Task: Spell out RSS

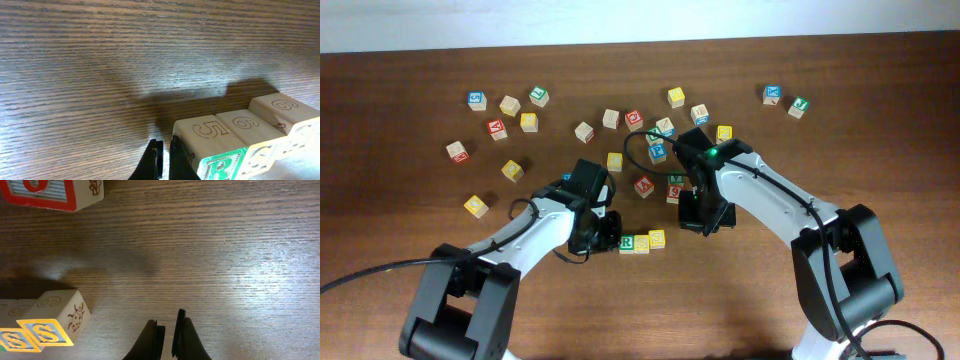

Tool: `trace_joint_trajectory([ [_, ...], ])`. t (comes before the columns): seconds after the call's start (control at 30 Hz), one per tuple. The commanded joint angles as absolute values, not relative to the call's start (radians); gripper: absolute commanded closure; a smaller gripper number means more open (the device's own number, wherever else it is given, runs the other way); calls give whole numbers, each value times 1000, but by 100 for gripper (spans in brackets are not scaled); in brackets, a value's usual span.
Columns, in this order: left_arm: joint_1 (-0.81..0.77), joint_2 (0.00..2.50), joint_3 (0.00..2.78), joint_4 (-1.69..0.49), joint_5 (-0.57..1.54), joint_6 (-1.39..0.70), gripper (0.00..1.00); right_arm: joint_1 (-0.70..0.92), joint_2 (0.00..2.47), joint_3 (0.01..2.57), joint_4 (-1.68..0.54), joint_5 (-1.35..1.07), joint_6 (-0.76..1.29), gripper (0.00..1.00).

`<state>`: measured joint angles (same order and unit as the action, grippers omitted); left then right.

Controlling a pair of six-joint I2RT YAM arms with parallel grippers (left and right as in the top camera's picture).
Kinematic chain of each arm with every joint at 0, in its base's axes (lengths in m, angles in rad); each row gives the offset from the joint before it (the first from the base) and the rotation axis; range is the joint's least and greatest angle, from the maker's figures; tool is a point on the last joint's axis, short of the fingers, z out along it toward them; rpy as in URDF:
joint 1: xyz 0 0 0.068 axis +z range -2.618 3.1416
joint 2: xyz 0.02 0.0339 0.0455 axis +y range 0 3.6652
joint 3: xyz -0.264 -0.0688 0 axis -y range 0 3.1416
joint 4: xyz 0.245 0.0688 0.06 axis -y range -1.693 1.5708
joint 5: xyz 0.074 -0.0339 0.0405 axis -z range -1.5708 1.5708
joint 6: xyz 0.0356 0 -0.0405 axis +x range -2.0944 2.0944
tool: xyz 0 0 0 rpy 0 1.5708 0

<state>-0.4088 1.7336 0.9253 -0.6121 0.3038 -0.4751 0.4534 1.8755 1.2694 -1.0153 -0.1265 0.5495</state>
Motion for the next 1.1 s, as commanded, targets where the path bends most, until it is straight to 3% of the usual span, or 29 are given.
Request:
trace_joint_trajectory([
  [0.0,-412,1741,917,-611,306,-480,100,459,1859,1259,-1012,-140,553,96],
  [0.2,-401,1739,928,-644,197,-480,100,459,1859,1259,-1008,-174,546,96],
  [0.37,-275,1726,962,-758,141,-476,100,467,1859,1259,-899,-246,509,96],
  [0.5,-270,1726,962,-775,68,-477,100,575,1860,1259,-788,-140,513,96],
  [1.07,-265,1726,962,-776,62,-480,100,635,1920,1259,-736,-114,532,96],
])
